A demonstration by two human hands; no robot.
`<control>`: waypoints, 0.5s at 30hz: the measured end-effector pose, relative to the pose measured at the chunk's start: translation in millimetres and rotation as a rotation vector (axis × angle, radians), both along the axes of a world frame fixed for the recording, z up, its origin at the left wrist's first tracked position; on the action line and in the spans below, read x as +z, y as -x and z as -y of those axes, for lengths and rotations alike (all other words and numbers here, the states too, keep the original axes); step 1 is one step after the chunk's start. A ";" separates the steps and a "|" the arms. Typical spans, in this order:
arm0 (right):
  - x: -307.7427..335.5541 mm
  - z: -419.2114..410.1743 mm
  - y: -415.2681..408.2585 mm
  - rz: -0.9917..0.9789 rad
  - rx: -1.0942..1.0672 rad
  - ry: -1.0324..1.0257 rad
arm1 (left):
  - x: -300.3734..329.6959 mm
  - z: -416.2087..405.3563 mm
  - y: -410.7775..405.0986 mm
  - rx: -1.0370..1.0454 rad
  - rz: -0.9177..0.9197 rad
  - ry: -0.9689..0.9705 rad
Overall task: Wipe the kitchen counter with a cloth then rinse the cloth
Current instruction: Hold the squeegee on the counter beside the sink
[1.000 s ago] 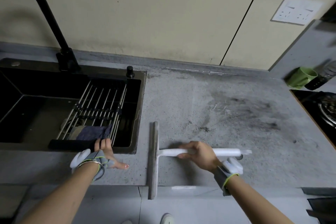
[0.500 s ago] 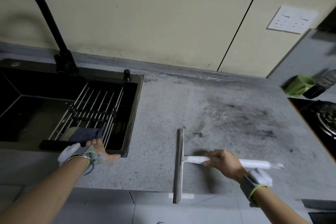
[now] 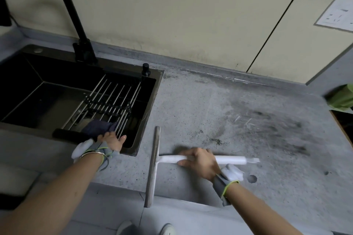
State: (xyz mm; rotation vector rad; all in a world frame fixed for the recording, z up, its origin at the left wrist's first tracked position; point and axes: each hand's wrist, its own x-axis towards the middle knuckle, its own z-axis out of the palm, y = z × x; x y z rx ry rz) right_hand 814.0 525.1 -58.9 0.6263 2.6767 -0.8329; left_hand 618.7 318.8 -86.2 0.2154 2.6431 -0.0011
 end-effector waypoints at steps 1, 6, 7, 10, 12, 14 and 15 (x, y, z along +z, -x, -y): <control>-0.5 4.0 6.0 -0.003 0.016 -0.010 | -0.8 0.3 0.8 0.008 0.000 -0.006; 2.5 7.5 8.9 -0.061 0.034 -0.001 | -10.6 8.7 16.9 0.042 -0.028 -0.060; 4.5 3.7 2.1 -0.069 0.005 0.021 | -12.8 10.6 20.9 0.045 -0.031 -0.076; 9.7 -19.4 -31.2 -0.044 -0.106 0.043 | -18.0 13.3 30.4 0.006 -0.061 -0.129; 13.1 -35.9 -55.9 -0.021 -0.182 0.022 | -20.2 14.6 37.5 -0.047 -0.076 -0.172; 15.6 -48.6 -78.0 -0.001 -0.234 0.001 | -23.5 14.7 41.6 -0.077 -0.078 -0.204; 17.1 -52.1 -86.1 0.010 -0.265 -0.006 | -25.0 13.8 44.2 -0.101 -0.076 -0.211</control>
